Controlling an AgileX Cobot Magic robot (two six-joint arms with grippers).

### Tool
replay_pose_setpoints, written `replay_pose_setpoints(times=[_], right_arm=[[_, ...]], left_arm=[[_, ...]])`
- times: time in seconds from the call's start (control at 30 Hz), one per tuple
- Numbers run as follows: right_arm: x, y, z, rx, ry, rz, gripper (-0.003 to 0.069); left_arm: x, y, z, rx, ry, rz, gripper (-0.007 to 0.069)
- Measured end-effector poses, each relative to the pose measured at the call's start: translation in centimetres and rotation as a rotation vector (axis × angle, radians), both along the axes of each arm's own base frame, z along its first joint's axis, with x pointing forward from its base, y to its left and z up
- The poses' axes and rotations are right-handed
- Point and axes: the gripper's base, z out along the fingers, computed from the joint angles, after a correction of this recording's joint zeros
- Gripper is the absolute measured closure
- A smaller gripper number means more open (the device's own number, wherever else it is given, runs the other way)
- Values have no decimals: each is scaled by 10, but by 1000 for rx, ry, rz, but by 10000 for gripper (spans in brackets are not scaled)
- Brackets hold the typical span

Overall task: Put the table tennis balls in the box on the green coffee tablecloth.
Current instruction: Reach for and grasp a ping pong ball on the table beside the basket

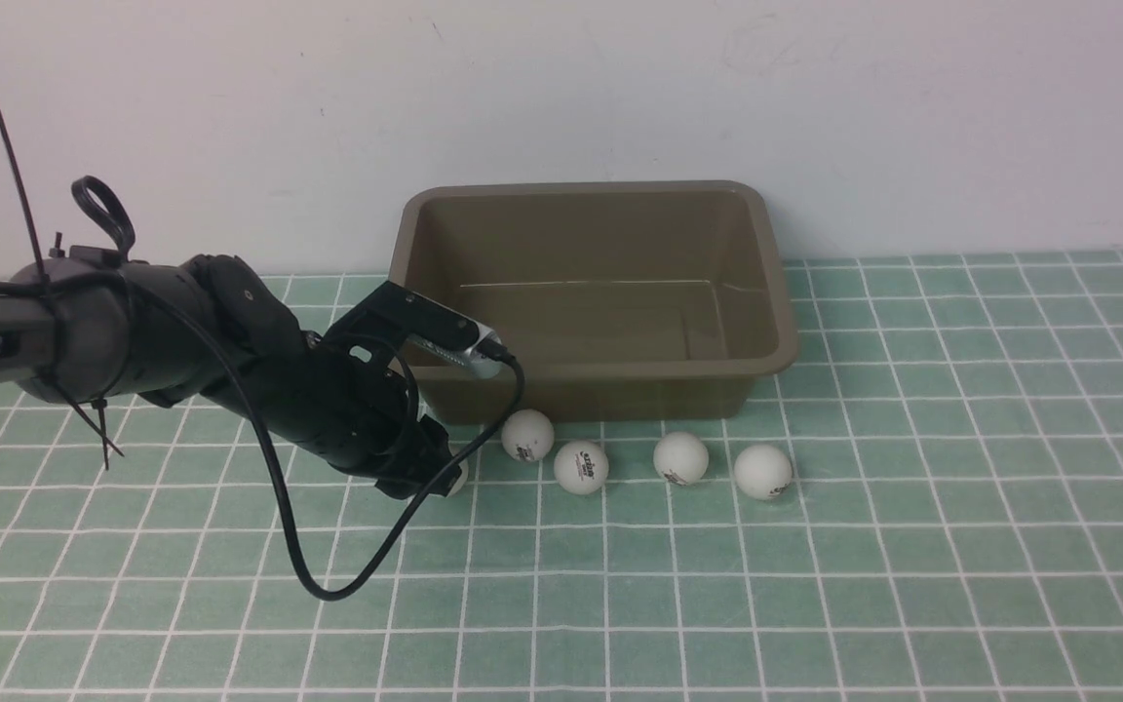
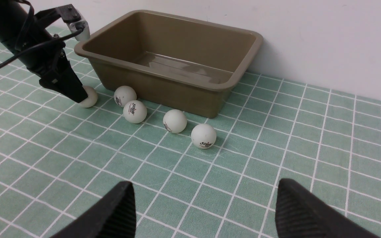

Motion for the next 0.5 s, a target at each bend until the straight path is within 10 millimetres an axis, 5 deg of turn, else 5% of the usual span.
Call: replay_pose_setpoints(times=[0.5], right_arm=[[0, 0, 1, 2, -10, -5, 146]], left_arm=[[3, -1, -18, -3, 33, 20, 216]])
